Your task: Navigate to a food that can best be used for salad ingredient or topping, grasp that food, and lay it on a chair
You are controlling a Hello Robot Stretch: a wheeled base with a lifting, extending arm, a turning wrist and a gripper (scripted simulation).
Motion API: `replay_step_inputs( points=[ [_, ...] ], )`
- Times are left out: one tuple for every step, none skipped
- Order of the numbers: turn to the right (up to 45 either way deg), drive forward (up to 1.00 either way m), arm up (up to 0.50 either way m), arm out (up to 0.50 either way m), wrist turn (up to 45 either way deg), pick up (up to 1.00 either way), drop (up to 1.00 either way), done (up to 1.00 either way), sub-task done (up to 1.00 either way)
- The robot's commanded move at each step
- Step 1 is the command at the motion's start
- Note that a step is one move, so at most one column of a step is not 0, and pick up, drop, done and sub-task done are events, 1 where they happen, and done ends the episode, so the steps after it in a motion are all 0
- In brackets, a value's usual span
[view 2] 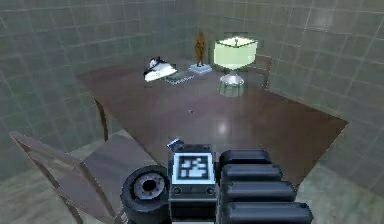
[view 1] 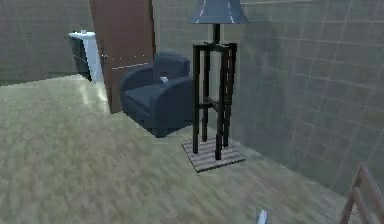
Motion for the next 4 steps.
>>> replay_step_inputs(
  points=[
    [45.0, 0.0, 0.0, 0.0, 0.0, 0.0, 0.0, 0.0, 0.0],
    [12.0, 0.0, 0.0, 0.0, 0.0, 0.0, 0.0, 0.0, 0.0],
    [0.0, 0.35, 0.0, 0.0, 0.0, 0.0, 0.0, 0.0, 0.0],
    [-45.0, 0.0, 0.0, 0.0, 0.0, 0.0, 0.0, 0.0, 0.0]
  ],
)
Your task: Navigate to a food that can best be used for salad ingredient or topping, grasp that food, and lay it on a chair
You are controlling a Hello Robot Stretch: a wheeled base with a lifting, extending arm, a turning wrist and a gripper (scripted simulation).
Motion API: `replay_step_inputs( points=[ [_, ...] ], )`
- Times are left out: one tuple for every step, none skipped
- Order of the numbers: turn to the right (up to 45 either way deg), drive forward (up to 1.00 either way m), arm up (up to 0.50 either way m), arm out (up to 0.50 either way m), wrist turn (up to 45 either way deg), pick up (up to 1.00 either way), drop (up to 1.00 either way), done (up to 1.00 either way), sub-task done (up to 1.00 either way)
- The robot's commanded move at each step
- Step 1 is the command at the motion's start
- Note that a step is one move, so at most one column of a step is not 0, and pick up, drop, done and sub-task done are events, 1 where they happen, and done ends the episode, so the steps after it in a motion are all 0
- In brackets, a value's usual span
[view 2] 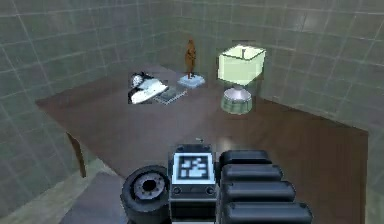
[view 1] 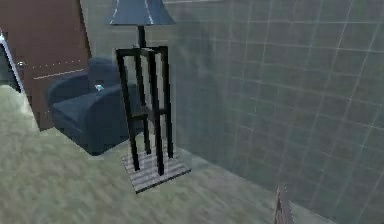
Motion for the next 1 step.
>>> replay_step_inputs(
  points=[
    [-33.0, 0.0, 0.0, 0.0, 0.0, 0.0, 0.0, 0.0, 0.0]
  ],
)
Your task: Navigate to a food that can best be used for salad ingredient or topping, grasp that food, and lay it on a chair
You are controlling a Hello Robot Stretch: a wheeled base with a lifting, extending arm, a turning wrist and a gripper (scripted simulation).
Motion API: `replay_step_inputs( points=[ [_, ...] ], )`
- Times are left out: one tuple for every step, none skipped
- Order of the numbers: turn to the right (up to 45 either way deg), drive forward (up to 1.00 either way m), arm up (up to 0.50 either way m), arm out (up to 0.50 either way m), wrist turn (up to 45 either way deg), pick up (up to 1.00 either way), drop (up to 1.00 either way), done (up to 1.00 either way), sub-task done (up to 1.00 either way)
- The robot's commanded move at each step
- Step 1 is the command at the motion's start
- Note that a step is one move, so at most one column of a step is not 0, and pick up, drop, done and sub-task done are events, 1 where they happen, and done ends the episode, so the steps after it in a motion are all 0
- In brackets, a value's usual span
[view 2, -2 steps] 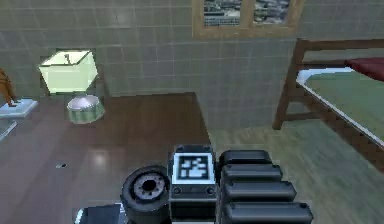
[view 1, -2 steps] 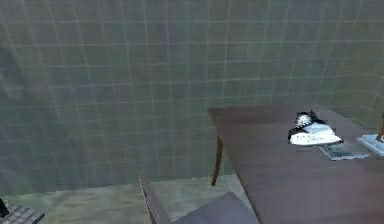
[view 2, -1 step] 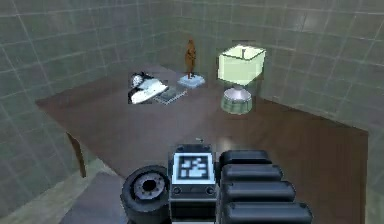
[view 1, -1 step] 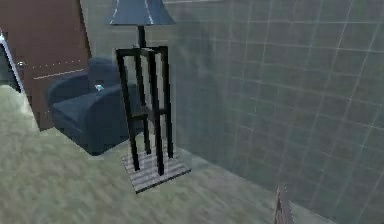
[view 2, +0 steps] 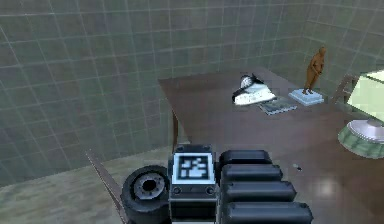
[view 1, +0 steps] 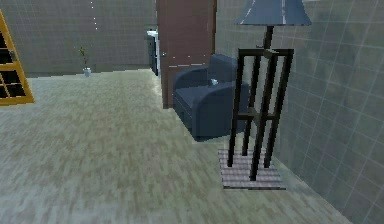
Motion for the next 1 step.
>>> replay_step_inputs(
  points=[
    [0.0, 0.0, 0.0, 0.36, 0.0, 0.0, 0.0, 0.0, 0.0]
  ],
)
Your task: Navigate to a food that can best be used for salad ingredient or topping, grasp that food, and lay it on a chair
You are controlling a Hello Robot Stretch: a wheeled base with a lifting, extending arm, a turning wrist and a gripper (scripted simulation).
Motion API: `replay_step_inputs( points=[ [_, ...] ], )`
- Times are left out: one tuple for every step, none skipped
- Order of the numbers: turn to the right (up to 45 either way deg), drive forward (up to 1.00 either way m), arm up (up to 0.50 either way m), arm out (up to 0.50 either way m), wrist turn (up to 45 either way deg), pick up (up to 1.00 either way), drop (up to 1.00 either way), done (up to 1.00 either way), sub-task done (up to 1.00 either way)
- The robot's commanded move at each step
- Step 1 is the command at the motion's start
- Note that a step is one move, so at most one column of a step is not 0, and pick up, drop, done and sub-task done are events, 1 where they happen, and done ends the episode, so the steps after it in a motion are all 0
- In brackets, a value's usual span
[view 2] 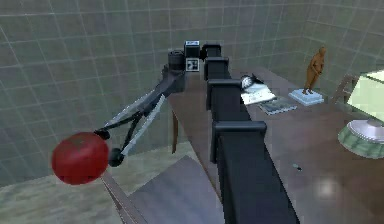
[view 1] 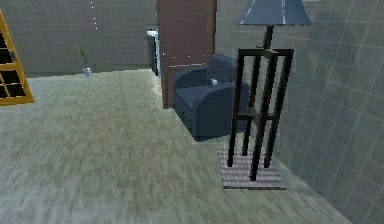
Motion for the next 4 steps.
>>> replay_step_inputs(
  points=[
    [0.0, 0.0, 0.0, 0.0, 45.0, 0.0, 0.0, 0.0, 0.0],
    [0.0, 0.0, 0.0, 0.0, 45.0, 0.0, 0.0, 0.0, 0.0],
    [0.0, 0.0, 0.0, 0.0, 39.0, 0.0, 0.0, 0.0, 0.0],
    [0.0, 0.0, -0.34, 0.0, 0.0, 0.0, 0.0, 0.0, 0.0]
  ],
)
